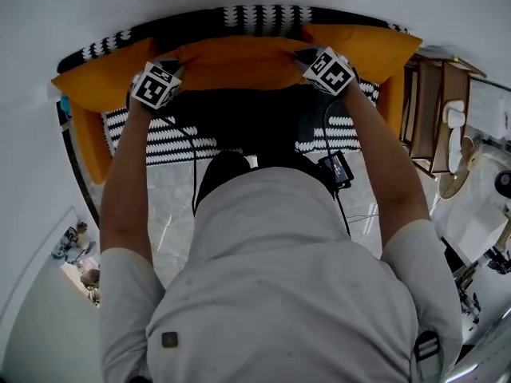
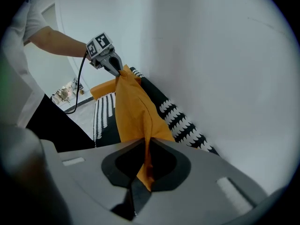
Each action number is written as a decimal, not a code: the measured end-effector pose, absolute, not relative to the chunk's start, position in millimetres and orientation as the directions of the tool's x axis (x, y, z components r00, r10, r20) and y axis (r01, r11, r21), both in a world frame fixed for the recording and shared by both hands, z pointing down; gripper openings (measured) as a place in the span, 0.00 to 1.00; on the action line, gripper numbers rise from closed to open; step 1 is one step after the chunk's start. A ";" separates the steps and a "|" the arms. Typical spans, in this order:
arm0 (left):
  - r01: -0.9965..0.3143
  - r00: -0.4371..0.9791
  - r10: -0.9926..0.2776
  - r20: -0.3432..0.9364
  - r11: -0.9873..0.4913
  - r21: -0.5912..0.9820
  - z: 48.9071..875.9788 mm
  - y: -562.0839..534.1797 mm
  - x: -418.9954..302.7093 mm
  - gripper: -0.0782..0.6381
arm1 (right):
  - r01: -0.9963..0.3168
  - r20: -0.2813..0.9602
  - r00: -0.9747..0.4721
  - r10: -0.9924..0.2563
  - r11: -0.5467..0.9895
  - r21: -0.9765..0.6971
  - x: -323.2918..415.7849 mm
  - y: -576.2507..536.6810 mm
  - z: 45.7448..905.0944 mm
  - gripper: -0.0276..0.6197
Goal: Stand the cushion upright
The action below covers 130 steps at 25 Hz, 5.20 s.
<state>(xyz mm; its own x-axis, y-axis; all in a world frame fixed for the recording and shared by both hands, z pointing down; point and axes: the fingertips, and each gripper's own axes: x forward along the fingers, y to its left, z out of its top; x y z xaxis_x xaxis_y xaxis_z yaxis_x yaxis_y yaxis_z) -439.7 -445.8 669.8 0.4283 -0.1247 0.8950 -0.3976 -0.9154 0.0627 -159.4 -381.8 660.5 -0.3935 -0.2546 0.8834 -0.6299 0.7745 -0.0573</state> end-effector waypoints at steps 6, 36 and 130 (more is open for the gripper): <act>-0.386 0.405 -0.090 0.910 -0.919 0.081 692.0 -464.4 -437.1 0.15 | -0.627 0.893 -0.382 -0.236 0.776 -0.063 -156.3 -403.4 684.9 0.09; -0.477 0.391 -0.072 0.917 -0.868 0.135 775.7 -527.3 -424.5 0.17 | -0.695 0.937 -0.281 -0.206 0.717 -0.051 -145.4 -468.9 777.5 0.10; -0.607 0.790 -0.600 0.128 -0.794 0.019 293.2 -19.4 -535.4 0.11 | -0.853 0.181 -0.500 -0.847 0.518 0.068 -366.4 40.2 282.0 0.06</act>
<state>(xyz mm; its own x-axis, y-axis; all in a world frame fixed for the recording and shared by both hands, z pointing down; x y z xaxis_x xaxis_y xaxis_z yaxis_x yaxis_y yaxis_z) -535.4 -19.4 293.2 0.7895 -0.6004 0.1275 -0.6071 -0.7944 0.0187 -366.4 40.2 282.0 -0.4996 -0.8471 0.1814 -0.8530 0.5175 0.0676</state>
